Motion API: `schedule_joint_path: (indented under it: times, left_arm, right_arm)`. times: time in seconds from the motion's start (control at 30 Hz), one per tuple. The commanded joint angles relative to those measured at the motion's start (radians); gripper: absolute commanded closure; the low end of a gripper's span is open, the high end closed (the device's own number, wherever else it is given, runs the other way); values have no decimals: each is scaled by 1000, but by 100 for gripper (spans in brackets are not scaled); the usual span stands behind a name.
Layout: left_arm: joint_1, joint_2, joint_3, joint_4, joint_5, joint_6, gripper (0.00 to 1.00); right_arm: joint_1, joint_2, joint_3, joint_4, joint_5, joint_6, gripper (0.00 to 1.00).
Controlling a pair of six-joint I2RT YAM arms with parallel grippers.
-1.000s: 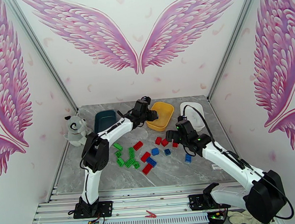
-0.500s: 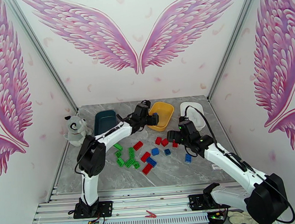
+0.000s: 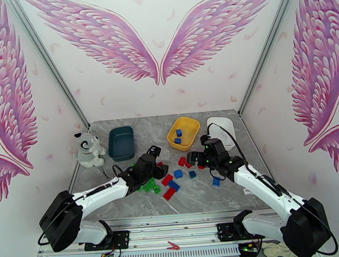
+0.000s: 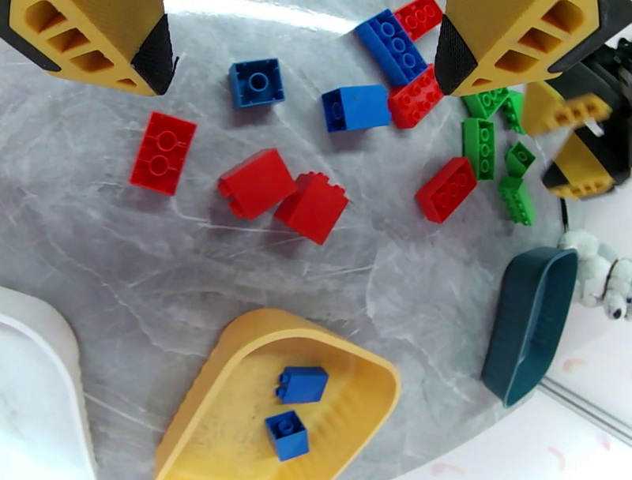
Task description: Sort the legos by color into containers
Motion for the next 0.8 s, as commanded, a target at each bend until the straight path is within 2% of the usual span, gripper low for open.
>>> schedule_joint_path:
  times: [0.0, 0.13, 0.37, 0.6, 0.77]
  left_arm:
    - [-43, -41, -45, 103, 40, 70, 25]
    - [-67, 28, -44, 155, 62, 108, 22]
    - [-78, 241, 97, 137, 70, 186, 25]
    - [-88, 367, 202, 115, 98, 245, 24]
    - [-88, 455, 278, 71, 157, 273, 25]
  right_arm:
    - [-3, 41, -13, 37, -65, 21, 6]
    - [-4, 53, -8, 31, -60, 22, 6]
    - [-31, 0, -27, 18, -34, 38, 0]
    - [-90, -21, -50, 28, -94, 52, 1]
    - [-123, -28, -61, 37, -133, 60, 1]
